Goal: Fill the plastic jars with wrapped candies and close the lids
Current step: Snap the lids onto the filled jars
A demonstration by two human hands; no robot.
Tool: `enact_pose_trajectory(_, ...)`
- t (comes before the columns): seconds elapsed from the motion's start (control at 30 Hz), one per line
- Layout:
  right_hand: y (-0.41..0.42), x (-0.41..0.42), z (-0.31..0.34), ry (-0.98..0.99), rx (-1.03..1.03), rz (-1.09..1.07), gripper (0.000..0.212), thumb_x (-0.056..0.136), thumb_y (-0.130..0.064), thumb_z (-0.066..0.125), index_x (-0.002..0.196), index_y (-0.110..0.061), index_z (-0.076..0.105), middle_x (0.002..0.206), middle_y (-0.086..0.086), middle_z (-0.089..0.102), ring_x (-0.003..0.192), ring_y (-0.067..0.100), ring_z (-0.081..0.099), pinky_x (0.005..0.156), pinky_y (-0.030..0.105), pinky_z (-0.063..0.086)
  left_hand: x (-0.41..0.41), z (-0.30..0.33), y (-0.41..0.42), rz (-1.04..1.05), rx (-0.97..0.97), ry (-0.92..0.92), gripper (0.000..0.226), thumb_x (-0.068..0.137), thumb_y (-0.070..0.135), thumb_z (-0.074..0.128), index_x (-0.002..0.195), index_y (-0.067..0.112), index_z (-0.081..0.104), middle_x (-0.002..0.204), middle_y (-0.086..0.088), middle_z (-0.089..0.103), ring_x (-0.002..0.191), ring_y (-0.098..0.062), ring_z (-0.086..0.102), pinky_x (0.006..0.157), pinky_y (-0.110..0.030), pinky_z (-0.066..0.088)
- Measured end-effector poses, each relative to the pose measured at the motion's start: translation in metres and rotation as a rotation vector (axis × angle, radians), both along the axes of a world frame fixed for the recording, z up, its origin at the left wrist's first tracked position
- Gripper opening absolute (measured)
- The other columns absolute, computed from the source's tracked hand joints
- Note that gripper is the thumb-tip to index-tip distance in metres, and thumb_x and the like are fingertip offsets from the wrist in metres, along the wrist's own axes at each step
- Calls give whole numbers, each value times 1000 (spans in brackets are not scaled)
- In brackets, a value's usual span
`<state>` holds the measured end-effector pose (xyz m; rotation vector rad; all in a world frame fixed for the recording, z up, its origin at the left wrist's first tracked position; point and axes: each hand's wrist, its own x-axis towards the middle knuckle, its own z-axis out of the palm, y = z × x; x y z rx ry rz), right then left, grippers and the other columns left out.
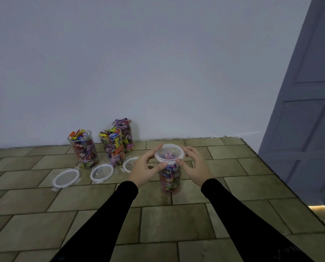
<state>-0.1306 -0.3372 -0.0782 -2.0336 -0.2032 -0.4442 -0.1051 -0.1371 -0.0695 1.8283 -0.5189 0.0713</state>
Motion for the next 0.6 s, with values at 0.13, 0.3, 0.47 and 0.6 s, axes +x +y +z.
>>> enact_pose_trajectory(0.13,3,1,-1,12,26,-13,58,79,-60,60,128,-30,56,127,-7,51,119,16,48,104,31,38,3,2,-3,7,-103,72,71,59,48,81,125,34,59,121,1,67,115,-12,60,94,-39,52)
enact_pose_trajectory(0.3,5,5,-4,17,77,-26,62,76,-63,56,126,-27,57,130,-4,53,117,17,50,103,38,43,5,-2,-7,11,-193,116,67,58,37,87,120,28,64,119,5,67,114,-13,60,87,-42,56)
enact_pose_trajectory(0.47,7,5,-1,25,106,-23,69,72,-63,55,125,-20,60,126,-2,56,119,17,49,105,46,40,2,-3,-6,2,-128,89,68,65,44,84,127,33,59,124,6,65,120,-11,57,92,-39,53)
enact_pose_trajectory(0.6,9,6,25,-73,-62,-88,77,65,-64,48,127,-20,60,122,-4,53,116,11,42,100,34,31,3,7,-1,-18,-74,91,75,65,37,85,133,32,52,127,7,62,114,-9,60,97,-30,49)
